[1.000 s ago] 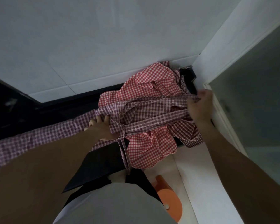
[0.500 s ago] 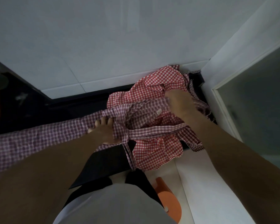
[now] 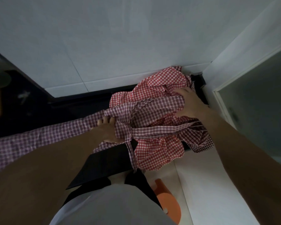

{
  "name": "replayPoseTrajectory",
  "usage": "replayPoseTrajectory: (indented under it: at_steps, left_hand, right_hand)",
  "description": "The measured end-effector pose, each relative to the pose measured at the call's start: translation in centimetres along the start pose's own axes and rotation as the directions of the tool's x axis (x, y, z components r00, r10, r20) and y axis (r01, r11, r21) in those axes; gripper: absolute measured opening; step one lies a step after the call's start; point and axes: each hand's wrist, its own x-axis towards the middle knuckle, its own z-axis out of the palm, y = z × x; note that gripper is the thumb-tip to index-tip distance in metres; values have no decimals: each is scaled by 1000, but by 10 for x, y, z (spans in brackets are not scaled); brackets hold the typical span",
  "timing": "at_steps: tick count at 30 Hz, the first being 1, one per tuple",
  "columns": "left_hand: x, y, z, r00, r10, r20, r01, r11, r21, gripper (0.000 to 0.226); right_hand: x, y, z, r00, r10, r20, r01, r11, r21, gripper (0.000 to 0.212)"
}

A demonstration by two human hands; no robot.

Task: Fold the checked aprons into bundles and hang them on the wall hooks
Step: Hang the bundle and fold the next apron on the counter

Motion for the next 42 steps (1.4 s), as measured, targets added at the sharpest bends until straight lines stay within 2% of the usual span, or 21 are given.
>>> replayPoseTrajectory:
  at_steps: [2, 5, 8, 11, 14, 16, 18, 20, 21, 22, 24, 26, 28, 29, 31, 33, 35, 36, 38, 40, 42]
  left_hand:
    - [0, -1, 0, 1000, 0, -8, 0, 1000, -4, 128]
    - [1, -2, 2, 1000, 0, -23, 0, 1000, -7, 127]
    - [3, -3, 3, 999, -2, -32, 1, 1000, -15, 126]
    - [3, -3, 4, 999, -3, -43, 2, 1000, -20, 125]
    - [2, -3, 5, 999, 2, -52, -3, 999, -31, 124]
    - [1, -4, 5, 999, 6, -50, -7, 999, -35, 124]
    - [1, -3, 5, 999, 5, -53, -7, 999, -39, 124]
    - [2, -3, 6, 998, 0, -57, -3, 999, -38, 124]
    - [2, -3, 6, 998, 1, -61, -3, 999, -34, 124]
    - [3, -4, 7, 998, 3, -64, -5, 1000, -29, 124]
    - [5, -4, 8, 998, 10, -63, -12, 1000, -27, 124]
    - [7, -4, 8, 998, 9, -65, -10, 1000, -23, 124]
    - [5, -3, 8, 998, 2, -69, -3, 1000, -20, 124]
    - [4, -2, 7, 998, 1, -69, -2, 1000, -17, 123]
    - [3, -1, 6, 998, -3, -68, 2, 1000, -10, 123]
    - [3, -1, 6, 998, -6, -68, 5, 1000, -11, 125]
    - [4, -2, 7, 997, -5, -74, 5, 1000, -9, 125]
    - [3, -2, 7, 997, -6, -76, 5, 1000, -8, 124]
    - [2, -1, 6, 997, -8, -77, 7, 1000, -4, 123]
    - [1, 0, 5, 997, -12, -75, 12, 1000, 3, 123]
    - [0, 1, 5, 997, -15, -79, 16, 1000, 4, 123]
  right_hand:
    - [10, -2, 14, 999, -38, 22, 40, 998, -57, 77]
    - [14, -14, 21, 989, -118, -86, 104, 983, -151, 28]
    - [6, -22, 6, 994, -108, -34, 107, 993, -40, 13]
    - [-6, -21, -9, 993, -113, 37, 109, 989, 100, 15]
    - [-8, -12, -13, 988, -147, -38, 147, 989, 4, 18]
    - [-8, -10, -12, 997, -44, 63, 44, 999, 2, 30]
    - [-8, -10, -13, 952, 65, 299, -154, 946, 286, 55]
    - [-8, -6, -14, 896, 91, 434, -338, 773, 537, 53]
    - [-7, -4, -15, 903, 126, 410, -349, 771, 533, 46]
    - [-3, 2, -13, 934, 184, 307, -308, 849, 430, 43]
    - [1, 18, -8, 964, 264, -38, -257, 957, 133, 37]
    - [-4, 22, 2, 910, 192, -367, -213, 977, -18, 28]
    - [-14, 16, 16, 856, 40, -516, -88, 994, -69, 17]
    - [-21, 11, 23, 868, -31, -495, 6, 999, -51, 10]
    - [-36, 0, 44, 955, -124, -268, 130, 992, 3, 15]
    - [-46, -6, 68, 990, -141, 5, 141, 990, 24, 28]
    - [-50, -10, 91, 981, -89, 172, 112, 985, -130, 52]
    - [-51, -11, 102, 975, -47, 217, 97, 969, -227, 57]
    - [-50, -15, 114, 973, 11, 232, 66, 945, -319, 44]
    - [-47, -18, 110, 963, 40, 266, 35, 963, -268, 28]
    - [-44, -17, 90, 925, 30, 380, 1, 997, -82, 27]
